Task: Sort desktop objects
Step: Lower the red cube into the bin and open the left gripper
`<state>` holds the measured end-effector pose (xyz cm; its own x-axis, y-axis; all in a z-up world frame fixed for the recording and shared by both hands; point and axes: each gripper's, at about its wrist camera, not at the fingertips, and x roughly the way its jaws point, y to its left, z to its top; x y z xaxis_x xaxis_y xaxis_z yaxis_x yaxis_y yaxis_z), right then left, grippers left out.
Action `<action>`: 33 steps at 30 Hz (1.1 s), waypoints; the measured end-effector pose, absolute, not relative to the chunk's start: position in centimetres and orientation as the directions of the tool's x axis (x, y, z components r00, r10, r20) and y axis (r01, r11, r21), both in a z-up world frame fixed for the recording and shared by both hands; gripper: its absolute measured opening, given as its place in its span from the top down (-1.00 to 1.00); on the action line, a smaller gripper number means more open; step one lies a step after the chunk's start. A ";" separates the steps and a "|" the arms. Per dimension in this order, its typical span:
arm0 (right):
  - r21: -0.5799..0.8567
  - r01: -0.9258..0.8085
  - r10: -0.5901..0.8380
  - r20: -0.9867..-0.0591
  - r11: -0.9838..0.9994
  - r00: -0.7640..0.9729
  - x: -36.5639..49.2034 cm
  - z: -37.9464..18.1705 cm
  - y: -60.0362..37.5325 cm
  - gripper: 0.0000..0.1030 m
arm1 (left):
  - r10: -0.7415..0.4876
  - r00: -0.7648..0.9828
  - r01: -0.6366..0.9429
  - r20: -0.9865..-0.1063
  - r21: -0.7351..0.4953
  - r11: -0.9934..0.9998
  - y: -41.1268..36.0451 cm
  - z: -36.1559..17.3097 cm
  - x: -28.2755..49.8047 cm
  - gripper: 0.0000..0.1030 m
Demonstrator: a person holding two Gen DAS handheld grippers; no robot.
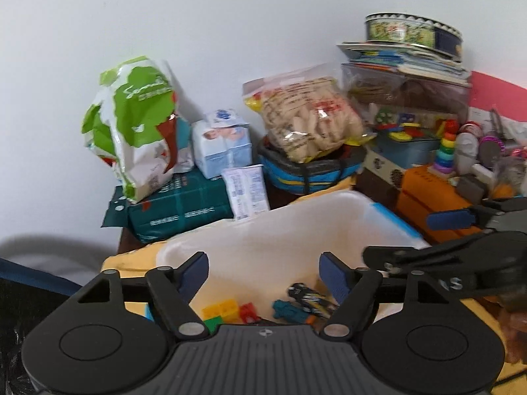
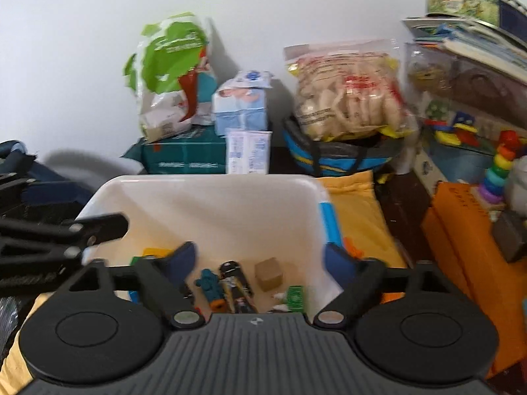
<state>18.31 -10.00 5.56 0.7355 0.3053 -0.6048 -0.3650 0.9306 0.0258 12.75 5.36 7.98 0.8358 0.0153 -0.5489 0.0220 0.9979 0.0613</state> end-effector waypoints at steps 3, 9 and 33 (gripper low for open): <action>0.024 -0.333 0.270 -0.639 0.943 0.721 18.7 6.1 -10.2 -0.96 | 0.033 0.820 0.012 -0.572 0.074 0.997 4.9 8.4 12.8 -0.54; -0.020 -0.344 0.235 -0.693 0.939 0.682 19.4 6.5 -10.0 -1.00 | 0.108 0.777 -0.033 -0.620 0.131 0.991 5.0 8.7 13.9 -0.54; -0.028 -0.364 0.231 -0.726 0.931 0.648 19.5 6.0 -9.6 -1.00 | 0.155 0.719 -0.084 -0.678 0.137 0.987 5.8 7.4 15.1 -0.53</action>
<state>19.46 -9.55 6.00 0.6476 0.2314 -0.7260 -0.3644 0.9308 -0.0283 15.13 5.76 7.42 0.7185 0.1549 -0.6780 -0.0836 0.9870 0.1370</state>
